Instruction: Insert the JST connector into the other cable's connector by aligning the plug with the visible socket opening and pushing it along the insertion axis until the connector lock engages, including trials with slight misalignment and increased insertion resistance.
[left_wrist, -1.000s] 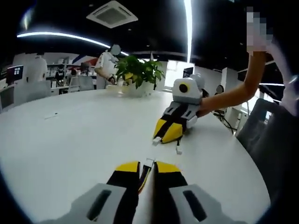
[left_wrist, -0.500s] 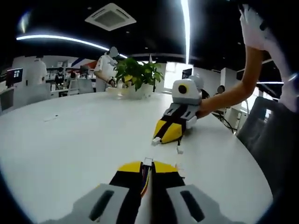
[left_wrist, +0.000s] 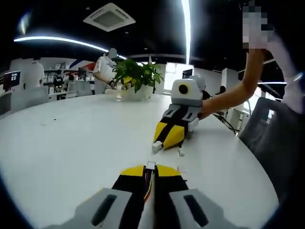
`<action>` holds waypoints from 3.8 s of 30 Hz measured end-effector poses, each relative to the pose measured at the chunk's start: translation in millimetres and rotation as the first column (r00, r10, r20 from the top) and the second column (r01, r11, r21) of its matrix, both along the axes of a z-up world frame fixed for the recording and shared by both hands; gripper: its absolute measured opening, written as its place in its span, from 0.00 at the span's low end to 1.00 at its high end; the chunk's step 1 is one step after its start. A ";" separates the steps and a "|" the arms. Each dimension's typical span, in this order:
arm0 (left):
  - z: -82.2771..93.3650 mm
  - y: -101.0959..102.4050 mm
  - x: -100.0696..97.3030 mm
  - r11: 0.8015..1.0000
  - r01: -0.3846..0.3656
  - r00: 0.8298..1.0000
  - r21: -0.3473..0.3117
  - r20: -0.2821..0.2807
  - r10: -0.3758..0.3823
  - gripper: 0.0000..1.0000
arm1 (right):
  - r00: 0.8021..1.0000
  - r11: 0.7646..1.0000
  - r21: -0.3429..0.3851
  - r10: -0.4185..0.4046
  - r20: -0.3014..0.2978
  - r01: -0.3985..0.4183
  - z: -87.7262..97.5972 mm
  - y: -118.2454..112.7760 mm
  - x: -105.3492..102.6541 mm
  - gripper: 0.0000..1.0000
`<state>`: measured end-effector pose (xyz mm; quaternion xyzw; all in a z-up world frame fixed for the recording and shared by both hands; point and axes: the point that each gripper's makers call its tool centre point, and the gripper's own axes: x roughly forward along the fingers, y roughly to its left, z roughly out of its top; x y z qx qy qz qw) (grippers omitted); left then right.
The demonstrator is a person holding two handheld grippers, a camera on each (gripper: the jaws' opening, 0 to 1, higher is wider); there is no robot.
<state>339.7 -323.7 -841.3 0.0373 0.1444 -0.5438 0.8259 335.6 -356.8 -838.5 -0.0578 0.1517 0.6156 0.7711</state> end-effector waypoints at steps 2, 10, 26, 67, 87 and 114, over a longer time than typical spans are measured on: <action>-0.4 -0.7 -1.7 1.000 0.007 1.000 0.004 -0.004 -0.007 0.00 | 1.000 1.000 0.000 0.006 -0.002 -0.006 -1.0 1.6 -1.0 0.04; 0.8 -2.7 -1.0 1.000 0.021 1.000 0.013 0.003 -0.021 0.00 | 0.999 0.999 -0.002 0.036 -0.005 -0.036 -2.8 7.6 -5.5 0.04; 0.6 -3.5 1.3 0.997 0.068 0.998 0.031 0.008 -0.068 0.00 | 0.996 0.996 -0.017 0.092 0.015 -0.091 -2.0 14.6 -6.8 0.04; 3.8 -7.0 -5.4 0.971 0.237 0.971 0.029 -0.021 -0.236 0.00 | 0.947 0.947 0.009 0.321 -0.001 -0.321 -4.9 21.4 -6.2 0.03; 5.5 -10.6 -4.7 0.972 0.237 0.971 -0.002 -0.015 -0.237 0.00 | 0.953 0.953 0.022 0.302 0.006 -0.302 -1.8 23.1 -5.1 0.02; 0.4 -1.5 15.9 0.988 0.154 0.988 -0.008 -0.022 -0.154 0.00 | 0.979 0.978 0.035 0.205 -0.008 -0.204 1.0 26.9 3.9 0.05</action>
